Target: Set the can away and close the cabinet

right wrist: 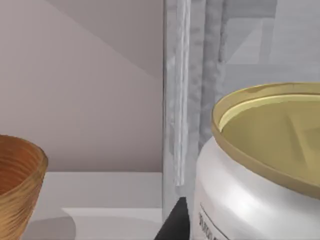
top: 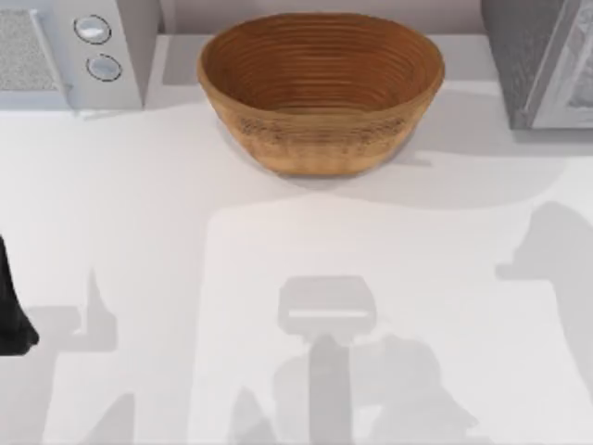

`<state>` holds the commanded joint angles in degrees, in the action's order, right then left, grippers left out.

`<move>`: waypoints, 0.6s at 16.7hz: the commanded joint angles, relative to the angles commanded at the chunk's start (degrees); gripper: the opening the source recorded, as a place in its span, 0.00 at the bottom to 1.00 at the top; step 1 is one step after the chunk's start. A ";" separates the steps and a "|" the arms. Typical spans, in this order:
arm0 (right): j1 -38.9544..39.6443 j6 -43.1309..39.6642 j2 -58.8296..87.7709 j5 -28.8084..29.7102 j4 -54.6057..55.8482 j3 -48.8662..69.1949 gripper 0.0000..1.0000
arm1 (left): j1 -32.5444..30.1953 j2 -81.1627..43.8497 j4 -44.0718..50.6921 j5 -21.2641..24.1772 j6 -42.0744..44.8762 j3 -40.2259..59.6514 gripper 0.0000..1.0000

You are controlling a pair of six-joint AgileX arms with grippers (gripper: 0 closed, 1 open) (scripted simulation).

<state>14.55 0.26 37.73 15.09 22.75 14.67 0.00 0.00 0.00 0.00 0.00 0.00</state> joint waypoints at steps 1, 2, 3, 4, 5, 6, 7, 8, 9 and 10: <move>-1.90 -0.05 -4.91 -1.96 -2.96 -1.93 0.00 | 0.00 0.00 0.00 0.00 0.00 0.00 1.00; -3.74 -0.10 -9.66 -3.85 -5.82 -3.78 0.00 | 0.00 0.00 0.00 0.00 0.00 0.00 1.00; -5.49 -0.15 -14.18 -5.66 -8.55 -5.56 0.00 | 0.00 0.00 0.00 0.00 0.00 0.00 1.00; -7.13 -0.18 -18.44 -7.36 -11.12 -7.22 0.00 | 0.00 0.00 0.00 0.00 0.00 0.00 1.00; -8.66 -0.22 -22.40 -8.94 -13.51 -8.77 0.00 | 0.00 0.00 0.00 0.00 0.00 0.00 1.00; -10.05 -0.24 -26.00 -10.39 -15.68 -10.17 0.00 | 0.00 0.00 0.00 0.00 0.00 0.00 1.00; -11.29 -0.26 -29.21 -11.67 -17.61 -11.41 0.00 | 0.00 0.00 0.00 0.00 0.00 0.00 1.00; -12.35 -0.26 -31.97 -12.78 -19.28 -12.48 0.00 | 0.00 0.00 0.00 0.00 0.00 0.00 1.00; -13.22 -0.27 -34.25 -13.69 -20.65 -13.35 0.00 | 0.00 0.00 0.00 0.00 0.00 0.00 1.00; -13.89 -0.26 -35.99 -14.39 -21.70 -14.01 0.00 | 0.00 0.00 0.00 0.00 0.00 0.00 1.00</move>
<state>0.66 0.00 1.74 0.70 1.04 0.66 0.00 0.00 0.00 0.00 0.00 0.00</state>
